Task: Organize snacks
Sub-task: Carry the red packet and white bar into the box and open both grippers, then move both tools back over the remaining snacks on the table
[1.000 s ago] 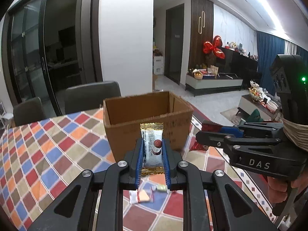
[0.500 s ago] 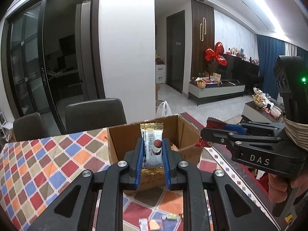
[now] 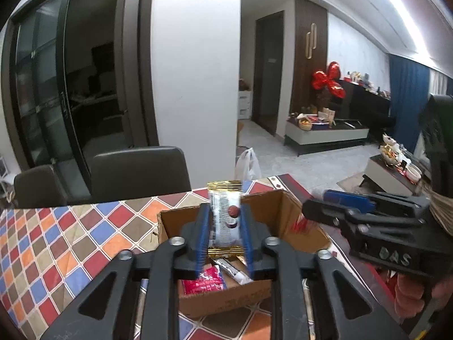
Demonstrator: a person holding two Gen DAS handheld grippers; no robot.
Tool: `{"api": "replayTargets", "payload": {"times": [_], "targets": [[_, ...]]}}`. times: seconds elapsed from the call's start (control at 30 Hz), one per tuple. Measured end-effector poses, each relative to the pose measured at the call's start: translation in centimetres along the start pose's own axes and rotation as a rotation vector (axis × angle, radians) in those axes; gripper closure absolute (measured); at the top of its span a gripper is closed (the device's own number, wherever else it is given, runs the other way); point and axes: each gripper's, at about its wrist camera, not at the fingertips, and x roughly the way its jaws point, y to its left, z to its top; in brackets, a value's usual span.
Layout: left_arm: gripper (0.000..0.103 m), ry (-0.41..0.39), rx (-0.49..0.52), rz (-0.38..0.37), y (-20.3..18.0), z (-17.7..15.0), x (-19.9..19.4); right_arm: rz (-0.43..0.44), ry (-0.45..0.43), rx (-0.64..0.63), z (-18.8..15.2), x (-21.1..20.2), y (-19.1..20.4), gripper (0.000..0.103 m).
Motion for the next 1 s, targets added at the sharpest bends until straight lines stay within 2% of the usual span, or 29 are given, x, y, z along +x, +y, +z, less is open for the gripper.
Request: {"api": "replayTargets", "payload": {"times": [0.03,0.07,0.13,0.3,0.57,0.77,1.0], "targets": [[0.056,0.007,-0.005,0.008,0.3,0.1,0.3,-0.020,0.006,0.012,0.2,0.4,-0.3,0.058],[0.054,0.005,-0.005,0.022,0.3,0.1,0.4,-0.037,0.003,0.022,0.2,0.3,-0.2,0.051],[0.053,-0.006,0.016,0.051,-0.1,-0.2,-0.1,-0.072,-0.022,0.025,0.2,-0.2,-0.5,0.051],[0.047,-0.032,0.057,0.060,-1.5,-1.8,-2.3,-0.130,-0.048,-0.008,-1.3,-2.2,-0.2,0.051],[0.044,-0.065,0.160,0.041,-4.4,-5.6,-5.8,-0.125,-0.066,-0.034,-4.8,-5.7,0.3,0.051],[0.044,-0.063,0.217,0.011,-6.3,-8.5,-7.2,-0.150,-0.061,-0.034,-8.2,-7.6,0.4,0.051],[0.044,-0.029,0.274,-0.037,-7.6,-11.8,-7.4,-0.177,-0.006,-0.034,-11.9,-7.8,0.3,0.051]]}}
